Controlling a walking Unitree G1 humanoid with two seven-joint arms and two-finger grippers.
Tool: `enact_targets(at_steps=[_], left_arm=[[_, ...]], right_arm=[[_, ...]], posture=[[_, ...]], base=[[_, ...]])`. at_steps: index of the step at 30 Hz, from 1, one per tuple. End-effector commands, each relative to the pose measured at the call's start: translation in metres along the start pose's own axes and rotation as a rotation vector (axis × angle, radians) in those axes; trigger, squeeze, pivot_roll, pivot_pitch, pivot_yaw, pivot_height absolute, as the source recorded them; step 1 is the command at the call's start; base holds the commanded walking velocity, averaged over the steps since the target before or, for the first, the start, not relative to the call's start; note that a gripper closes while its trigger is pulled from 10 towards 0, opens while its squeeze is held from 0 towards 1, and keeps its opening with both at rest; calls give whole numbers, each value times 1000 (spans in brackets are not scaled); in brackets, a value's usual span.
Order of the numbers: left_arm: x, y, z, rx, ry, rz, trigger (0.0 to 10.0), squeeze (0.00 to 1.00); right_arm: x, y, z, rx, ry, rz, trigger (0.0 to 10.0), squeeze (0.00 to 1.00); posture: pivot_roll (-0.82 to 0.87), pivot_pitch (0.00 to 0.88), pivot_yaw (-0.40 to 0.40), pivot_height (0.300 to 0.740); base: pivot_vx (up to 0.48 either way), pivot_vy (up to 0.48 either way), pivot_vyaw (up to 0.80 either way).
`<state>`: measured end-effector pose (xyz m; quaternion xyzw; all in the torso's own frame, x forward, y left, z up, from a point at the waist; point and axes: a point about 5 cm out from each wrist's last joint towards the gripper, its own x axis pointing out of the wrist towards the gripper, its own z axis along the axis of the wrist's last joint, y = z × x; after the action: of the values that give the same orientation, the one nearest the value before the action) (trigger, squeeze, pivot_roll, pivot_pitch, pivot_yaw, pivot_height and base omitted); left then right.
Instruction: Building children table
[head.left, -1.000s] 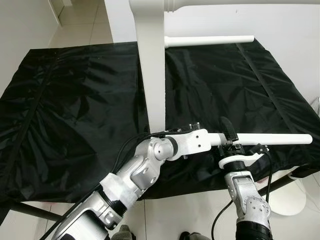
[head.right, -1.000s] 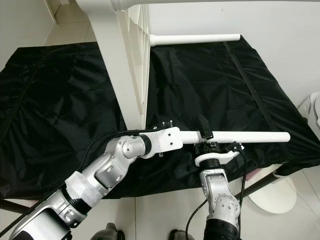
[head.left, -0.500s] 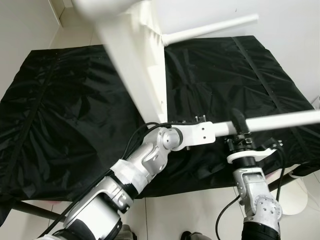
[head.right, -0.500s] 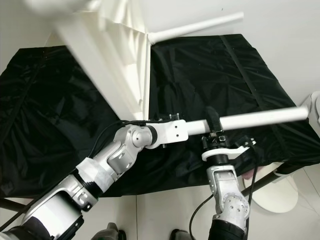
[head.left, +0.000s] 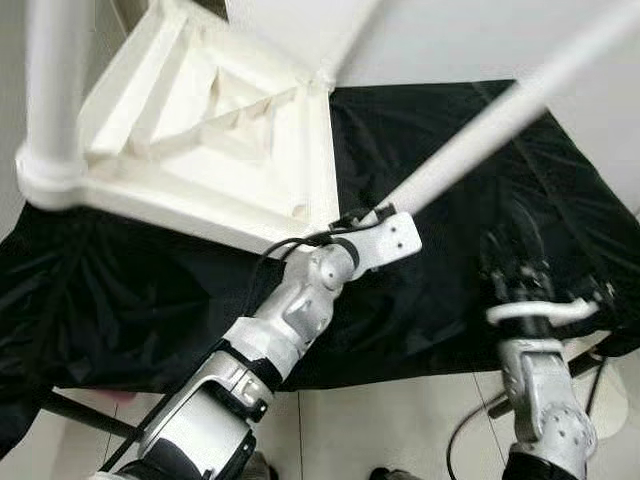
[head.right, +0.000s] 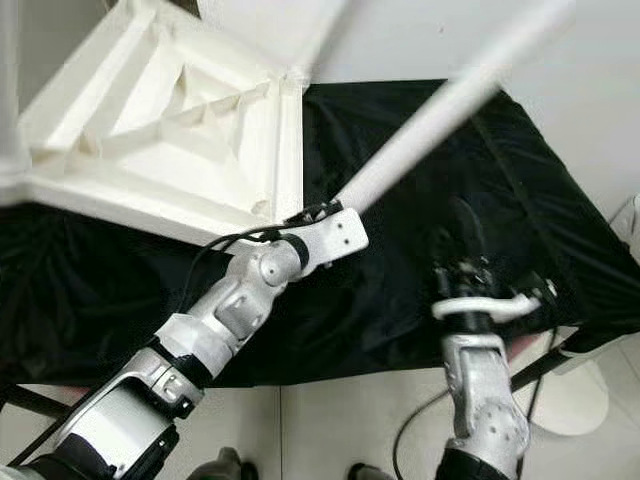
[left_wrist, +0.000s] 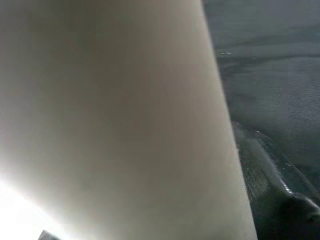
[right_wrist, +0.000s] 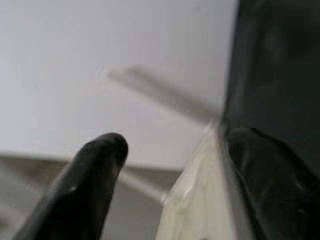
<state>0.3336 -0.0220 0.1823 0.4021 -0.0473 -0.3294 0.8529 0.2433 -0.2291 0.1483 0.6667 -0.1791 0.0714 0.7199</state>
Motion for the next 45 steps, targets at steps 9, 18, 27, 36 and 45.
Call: enact_targets(at_steps=[9,18,27,36,45], left_arm=[[-1,-1,-6,159,25,53,10000,0],[-2,-10,-3,370,-41,51,10000,0],[0,-51,-16,702,-55,-58,10000,0],[9,-69,-23,776,-35,-125,10000,0],[13,-63,-25,692,4,-128,10000,0]], right_arm=[[-47,-37,-5,95,-65,-194,0,0],[-38,-28,-18,39,50,-145,4863,0],[-20,-16,-28,-52,174,-67,10000,0],[-15,-1,-46,-168,326,10,10000,0],[-17,9,-57,-211,369,51,10000,0]], posture=[[35,89,91,740],[48,91,88,740],[76,99,102,740],[79,103,121,740],[75,104,134,740]], base=[[0,0,0],[0,0,0],[0,0,0],[0,0,0],[0,0,0]])
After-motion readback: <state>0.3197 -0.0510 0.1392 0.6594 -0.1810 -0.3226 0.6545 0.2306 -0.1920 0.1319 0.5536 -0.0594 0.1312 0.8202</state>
